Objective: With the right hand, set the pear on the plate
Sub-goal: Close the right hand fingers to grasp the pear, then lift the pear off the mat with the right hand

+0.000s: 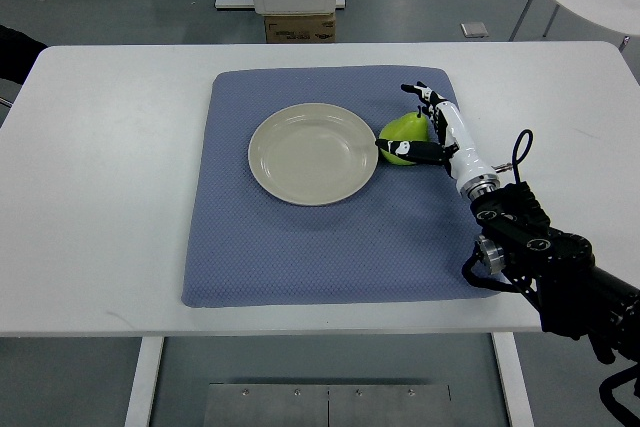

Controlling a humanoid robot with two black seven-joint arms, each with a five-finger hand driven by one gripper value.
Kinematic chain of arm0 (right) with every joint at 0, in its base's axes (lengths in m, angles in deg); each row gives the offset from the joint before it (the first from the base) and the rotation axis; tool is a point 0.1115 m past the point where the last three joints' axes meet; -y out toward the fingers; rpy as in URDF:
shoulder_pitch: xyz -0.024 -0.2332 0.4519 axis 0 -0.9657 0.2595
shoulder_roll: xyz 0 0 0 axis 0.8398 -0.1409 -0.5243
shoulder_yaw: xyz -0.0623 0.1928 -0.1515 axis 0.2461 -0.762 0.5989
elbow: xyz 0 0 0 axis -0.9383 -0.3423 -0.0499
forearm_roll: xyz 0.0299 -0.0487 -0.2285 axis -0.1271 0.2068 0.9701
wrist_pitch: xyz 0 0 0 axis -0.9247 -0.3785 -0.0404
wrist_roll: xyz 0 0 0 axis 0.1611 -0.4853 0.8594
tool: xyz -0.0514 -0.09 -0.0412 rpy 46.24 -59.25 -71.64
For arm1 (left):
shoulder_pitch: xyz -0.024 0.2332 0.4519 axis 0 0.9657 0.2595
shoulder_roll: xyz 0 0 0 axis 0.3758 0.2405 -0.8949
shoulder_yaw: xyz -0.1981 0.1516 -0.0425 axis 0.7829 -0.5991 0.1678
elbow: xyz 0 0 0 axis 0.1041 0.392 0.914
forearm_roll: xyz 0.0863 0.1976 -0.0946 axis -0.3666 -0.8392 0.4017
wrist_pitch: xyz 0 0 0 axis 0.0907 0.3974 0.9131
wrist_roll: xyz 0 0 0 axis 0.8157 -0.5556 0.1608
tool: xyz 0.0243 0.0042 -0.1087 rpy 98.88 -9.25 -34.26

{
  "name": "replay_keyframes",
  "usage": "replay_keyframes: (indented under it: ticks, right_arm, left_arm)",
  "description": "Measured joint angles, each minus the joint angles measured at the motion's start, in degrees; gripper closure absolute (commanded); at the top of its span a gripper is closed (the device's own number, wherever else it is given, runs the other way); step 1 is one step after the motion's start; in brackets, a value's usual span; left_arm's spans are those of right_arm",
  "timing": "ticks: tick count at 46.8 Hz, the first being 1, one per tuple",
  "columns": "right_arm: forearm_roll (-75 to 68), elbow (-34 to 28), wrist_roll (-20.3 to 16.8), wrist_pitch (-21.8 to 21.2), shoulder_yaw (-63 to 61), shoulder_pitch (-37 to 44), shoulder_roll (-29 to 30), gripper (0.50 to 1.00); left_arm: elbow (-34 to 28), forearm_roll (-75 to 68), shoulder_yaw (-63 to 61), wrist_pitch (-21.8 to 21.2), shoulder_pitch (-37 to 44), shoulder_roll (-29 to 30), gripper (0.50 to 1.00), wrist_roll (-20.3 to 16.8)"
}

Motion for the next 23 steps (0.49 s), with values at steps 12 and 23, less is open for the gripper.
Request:
replay_keyframes:
  ticks: [12,23]
  right_arm:
    - [0.2,0.5,0.1,0.0,3.5,-0.2,0.0,1.0]
    - [0.0,2.7,0.1,0.6,2.6,0.4,0.0,1.0]
  left_arm:
    - [0.0,0.0,0.0,0.0,0.0,0.0,0.5,0.0]
    - [0.0,0.0,0.0,0.0,0.0,0.0,0.5,0.0]
